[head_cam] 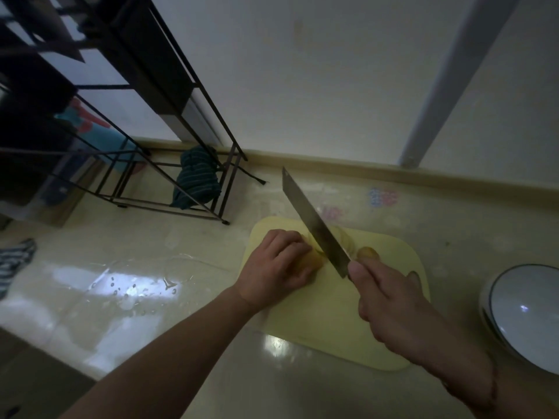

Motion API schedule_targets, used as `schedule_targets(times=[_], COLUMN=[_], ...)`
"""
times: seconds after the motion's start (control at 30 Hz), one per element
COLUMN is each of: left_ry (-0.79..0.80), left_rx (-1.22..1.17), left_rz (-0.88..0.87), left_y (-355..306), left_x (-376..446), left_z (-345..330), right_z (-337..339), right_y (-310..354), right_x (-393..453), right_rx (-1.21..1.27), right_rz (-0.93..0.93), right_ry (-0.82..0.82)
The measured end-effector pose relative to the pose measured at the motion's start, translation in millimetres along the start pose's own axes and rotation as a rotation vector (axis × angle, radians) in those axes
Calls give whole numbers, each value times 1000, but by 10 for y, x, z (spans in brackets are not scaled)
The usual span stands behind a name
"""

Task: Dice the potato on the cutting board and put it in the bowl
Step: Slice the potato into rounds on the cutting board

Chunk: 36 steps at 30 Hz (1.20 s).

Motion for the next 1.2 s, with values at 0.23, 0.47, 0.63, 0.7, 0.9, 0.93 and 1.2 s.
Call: schedule_targets(times=[0.23,0.47,0.63,0.7,0.9,0.93,1.2], left_ry=[-3,-49,-66,-62,-58,-58,-60], left_rx=[-16,-22,-40,-46,-46,-44,-46], left_rz=[25,25,7,-6,-14,-17,-23], left_y=[14,26,27,38,93,102,111], left_x=[-19,-12,6,28,35,33,27], left_z=[-27,-48,-48,-57,-70,-74,-83], right_z=[-125,-168,-205,-203,-177,-168,-180], right_y=[77,77,80,84,94,95,133], right_x=[-105,-120,-120,-111,-34,-23,149], right_rx=[-169,-208,-212,-204,-211,-209,-202], right_rz=[28,47,65,70,82,79,101], right_ry=[-52,-68,-64,-58,-54,-55,-39])
Point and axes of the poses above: each hand's wrist, its own x-axis towards the middle knuckle, its own z-axis out of the back of the hand, y = z × x, the point moved 7 cm from there along x, towards the middle knuckle, and after that the axes turned 10 degrees about y, right-handed, at the moved point
